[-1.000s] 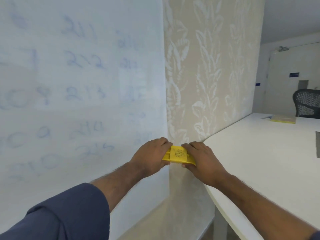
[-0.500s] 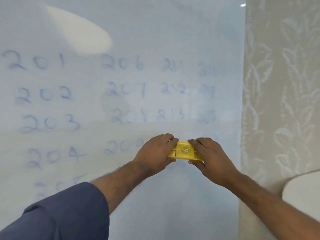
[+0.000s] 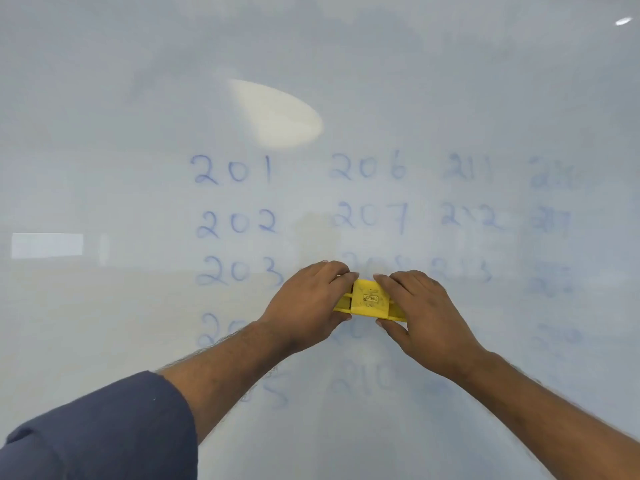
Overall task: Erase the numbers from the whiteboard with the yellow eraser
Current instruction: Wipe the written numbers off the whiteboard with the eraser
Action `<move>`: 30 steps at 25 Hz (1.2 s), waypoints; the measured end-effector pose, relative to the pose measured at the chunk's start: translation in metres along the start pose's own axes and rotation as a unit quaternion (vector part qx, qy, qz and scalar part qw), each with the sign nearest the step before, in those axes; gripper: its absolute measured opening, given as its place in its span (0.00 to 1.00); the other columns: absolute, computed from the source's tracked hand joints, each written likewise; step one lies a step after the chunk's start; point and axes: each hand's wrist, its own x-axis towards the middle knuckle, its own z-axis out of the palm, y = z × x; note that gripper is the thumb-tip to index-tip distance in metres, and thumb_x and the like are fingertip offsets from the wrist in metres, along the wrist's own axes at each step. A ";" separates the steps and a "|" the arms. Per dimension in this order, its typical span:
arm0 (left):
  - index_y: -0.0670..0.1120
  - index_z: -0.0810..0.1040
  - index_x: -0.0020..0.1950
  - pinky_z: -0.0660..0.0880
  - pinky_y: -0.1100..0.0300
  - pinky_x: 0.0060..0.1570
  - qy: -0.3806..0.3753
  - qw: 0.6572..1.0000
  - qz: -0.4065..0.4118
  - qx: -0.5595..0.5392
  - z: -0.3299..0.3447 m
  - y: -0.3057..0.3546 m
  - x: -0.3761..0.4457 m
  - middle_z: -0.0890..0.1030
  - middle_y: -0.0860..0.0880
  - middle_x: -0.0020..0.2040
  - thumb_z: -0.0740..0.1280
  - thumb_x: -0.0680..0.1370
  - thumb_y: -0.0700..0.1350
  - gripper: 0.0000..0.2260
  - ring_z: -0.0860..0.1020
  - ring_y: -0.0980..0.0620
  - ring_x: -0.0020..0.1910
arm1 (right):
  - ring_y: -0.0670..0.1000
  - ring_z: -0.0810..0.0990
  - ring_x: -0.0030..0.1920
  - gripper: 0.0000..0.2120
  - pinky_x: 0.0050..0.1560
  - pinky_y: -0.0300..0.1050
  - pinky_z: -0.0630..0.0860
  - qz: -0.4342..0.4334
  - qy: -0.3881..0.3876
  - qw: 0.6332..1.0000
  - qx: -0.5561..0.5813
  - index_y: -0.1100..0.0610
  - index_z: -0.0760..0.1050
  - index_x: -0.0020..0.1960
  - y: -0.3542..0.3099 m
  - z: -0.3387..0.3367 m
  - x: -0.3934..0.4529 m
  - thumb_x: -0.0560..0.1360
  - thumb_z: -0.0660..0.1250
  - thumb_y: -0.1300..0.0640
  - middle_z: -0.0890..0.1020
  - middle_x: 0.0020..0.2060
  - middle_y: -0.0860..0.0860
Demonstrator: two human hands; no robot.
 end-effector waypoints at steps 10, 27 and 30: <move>0.44 0.77 0.67 0.79 0.53 0.54 0.081 0.994 -0.011 0.072 -0.047 -0.092 -0.026 0.80 0.48 0.61 0.78 0.71 0.52 0.28 0.79 0.46 0.57 | 0.54 0.75 0.52 0.26 0.54 0.49 0.74 -0.050 0.065 0.997 0.011 0.56 0.72 0.67 -0.074 0.043 0.102 0.74 0.66 0.44 0.77 0.54 0.50; 0.47 0.47 0.84 0.38 0.61 0.79 0.142 0.959 -0.189 0.158 -0.084 -0.267 -0.044 0.48 0.51 0.84 0.47 0.82 0.65 0.35 0.45 0.54 0.83 | 0.58 0.74 0.46 0.28 0.46 0.51 0.71 0.053 0.181 0.980 -0.061 0.59 0.71 0.70 -0.067 0.052 0.207 0.74 0.63 0.47 0.76 0.50 0.54; 0.46 0.47 0.84 0.42 0.56 0.81 0.147 0.958 -0.180 0.166 -0.070 -0.278 -0.050 0.49 0.49 0.85 0.46 0.83 0.62 0.33 0.45 0.52 0.83 | 0.58 0.74 0.47 0.28 0.46 0.50 0.71 0.049 0.179 0.981 -0.059 0.59 0.71 0.70 -0.062 0.054 0.221 0.73 0.65 0.49 0.77 0.51 0.54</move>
